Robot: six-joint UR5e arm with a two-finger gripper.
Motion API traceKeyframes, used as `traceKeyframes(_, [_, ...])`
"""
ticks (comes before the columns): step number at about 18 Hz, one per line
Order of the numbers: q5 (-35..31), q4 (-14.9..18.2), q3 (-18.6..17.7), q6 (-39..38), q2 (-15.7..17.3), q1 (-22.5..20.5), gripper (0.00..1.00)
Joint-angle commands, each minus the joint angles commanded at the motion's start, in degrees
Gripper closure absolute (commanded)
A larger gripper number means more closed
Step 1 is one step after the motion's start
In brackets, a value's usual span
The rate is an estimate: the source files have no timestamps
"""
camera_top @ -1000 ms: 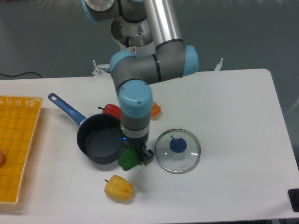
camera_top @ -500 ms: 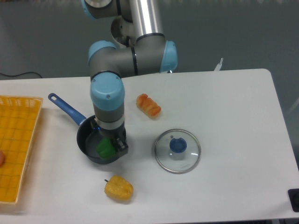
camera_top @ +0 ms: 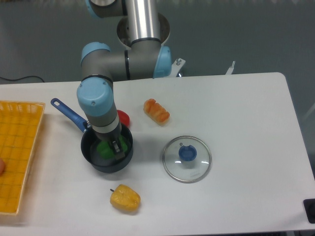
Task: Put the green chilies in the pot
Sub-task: 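Lower the green chili into the saucepan, then open the gripper to release the chili inside the saucepan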
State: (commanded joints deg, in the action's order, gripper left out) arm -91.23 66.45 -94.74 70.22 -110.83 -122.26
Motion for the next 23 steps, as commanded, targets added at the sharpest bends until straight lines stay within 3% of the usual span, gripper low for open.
traceKeyframes(14, [-3.3, -0.3, -0.7, -1.8, -1.4, 2.3, 0.38])
traceKeyframes(16, [-3.5, -0.3, -1.1, -1.3, -1.5, 2.7, 0.08])
traceKeyframes(23, [-4.0, -0.1, -0.2, -2.0, -1.8, 2.9, 0.0])
